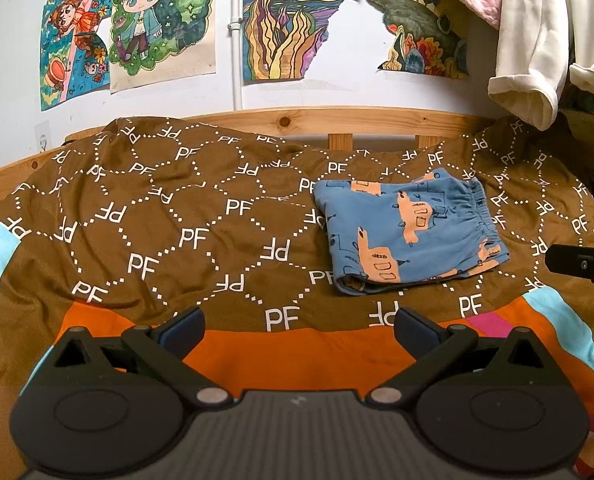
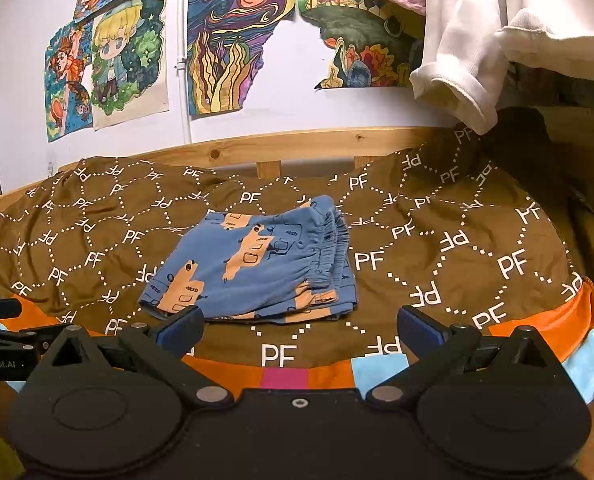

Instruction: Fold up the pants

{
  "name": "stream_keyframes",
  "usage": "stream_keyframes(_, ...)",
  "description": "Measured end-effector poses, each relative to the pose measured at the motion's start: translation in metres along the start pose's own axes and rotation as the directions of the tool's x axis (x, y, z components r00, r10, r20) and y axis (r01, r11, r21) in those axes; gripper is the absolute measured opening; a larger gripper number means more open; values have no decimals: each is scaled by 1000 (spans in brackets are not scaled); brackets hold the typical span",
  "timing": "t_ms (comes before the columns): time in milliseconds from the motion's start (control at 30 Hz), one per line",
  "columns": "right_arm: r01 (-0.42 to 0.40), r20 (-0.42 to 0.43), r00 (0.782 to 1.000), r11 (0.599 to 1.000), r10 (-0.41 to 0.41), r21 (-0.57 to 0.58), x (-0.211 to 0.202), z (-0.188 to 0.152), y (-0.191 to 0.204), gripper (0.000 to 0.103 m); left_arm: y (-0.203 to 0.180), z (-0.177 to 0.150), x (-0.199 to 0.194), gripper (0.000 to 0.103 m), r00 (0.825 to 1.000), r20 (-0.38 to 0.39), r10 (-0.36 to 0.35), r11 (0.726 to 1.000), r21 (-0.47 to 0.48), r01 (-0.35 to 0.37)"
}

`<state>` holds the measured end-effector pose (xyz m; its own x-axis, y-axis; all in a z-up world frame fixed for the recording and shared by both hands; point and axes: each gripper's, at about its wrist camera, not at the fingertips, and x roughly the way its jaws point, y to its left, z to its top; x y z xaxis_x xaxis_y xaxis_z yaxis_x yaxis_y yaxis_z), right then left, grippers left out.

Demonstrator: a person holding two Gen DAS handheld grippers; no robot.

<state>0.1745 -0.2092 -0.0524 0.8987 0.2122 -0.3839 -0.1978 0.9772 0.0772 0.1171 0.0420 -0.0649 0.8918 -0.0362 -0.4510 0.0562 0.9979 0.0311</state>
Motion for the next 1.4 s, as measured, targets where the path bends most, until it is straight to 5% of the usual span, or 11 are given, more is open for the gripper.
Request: stream_keyframes(1400, 14, -15, 1000, 1000, -14, 19, 4, -4, 2, 102, 4, -2, 3, 103, 1000, -14, -12, 1000, 2, 12)
